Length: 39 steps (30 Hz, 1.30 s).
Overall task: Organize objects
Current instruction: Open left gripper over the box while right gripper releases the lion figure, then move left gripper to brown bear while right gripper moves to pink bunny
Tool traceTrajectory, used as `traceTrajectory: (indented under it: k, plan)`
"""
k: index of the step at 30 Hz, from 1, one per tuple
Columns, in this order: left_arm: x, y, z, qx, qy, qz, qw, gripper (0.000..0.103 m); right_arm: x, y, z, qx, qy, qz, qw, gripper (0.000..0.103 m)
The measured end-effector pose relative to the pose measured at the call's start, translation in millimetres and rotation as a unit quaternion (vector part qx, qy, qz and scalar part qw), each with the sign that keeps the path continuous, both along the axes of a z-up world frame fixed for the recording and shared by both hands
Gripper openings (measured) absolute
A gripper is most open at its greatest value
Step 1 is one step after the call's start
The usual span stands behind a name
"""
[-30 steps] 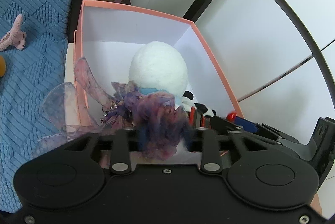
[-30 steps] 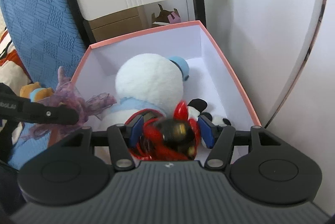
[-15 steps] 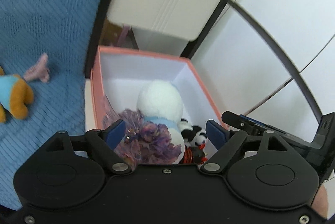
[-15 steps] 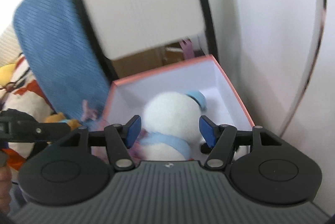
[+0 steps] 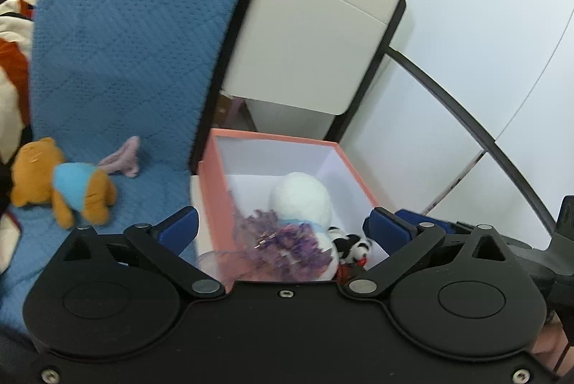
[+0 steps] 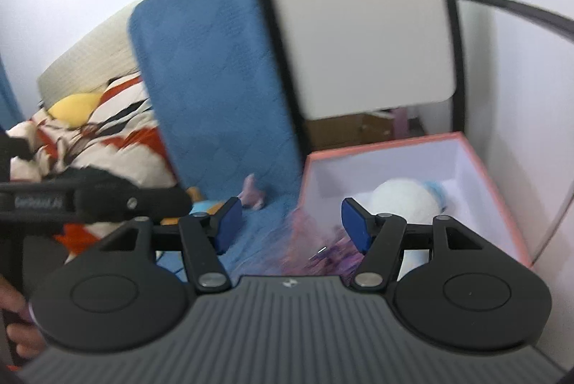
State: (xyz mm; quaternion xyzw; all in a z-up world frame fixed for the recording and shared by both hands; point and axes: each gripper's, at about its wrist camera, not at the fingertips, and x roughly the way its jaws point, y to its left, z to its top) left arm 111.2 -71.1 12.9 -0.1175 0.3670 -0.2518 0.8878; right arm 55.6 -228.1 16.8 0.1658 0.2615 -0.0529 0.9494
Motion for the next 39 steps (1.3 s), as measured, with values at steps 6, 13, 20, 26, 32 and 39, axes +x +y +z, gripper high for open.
traceTrajectory:
  k: [6,13,20,26,32,39]
  plan:
    - [-24.6,34.9,-10.0,0.013,-0.005,0.035,0.9993,0.102,-7.2,32.8,-11.0,0.002,0.002,0.018,1.0,0.064]
    - [-41.7,66.1,-23.8,0.01,0.0,0.051,0.9987,0.102,-13.6,65.5,-31.6,-0.002,0.021,0.035,0.999,0.064]
    - [-48.1,94.4,-28.4,0.004,0.002,0.071,0.9975,0.102,-6.5,83.3,-39.9,0.001,0.027,0.04,0.999,0.064]
    - [-49.8,116.6,-29.7,-0.004,-0.009,0.08,0.9967,0.102,2.3,94.8,-43.3,0.008,0.025,0.038,0.999,0.09]
    - [-48.2,135.5,-40.6,-0.015,-0.021,0.098,0.9949,0.102,11.9,105.2,-49.4,0.006,0.029,0.026,0.999,0.09]
    - [-32.3,151.2,-70.5,-0.035,-0.024,0.114,0.9926,0.102,29.3,112.7,-60.3,-0.006,0.039,0.02,0.999,0.09]
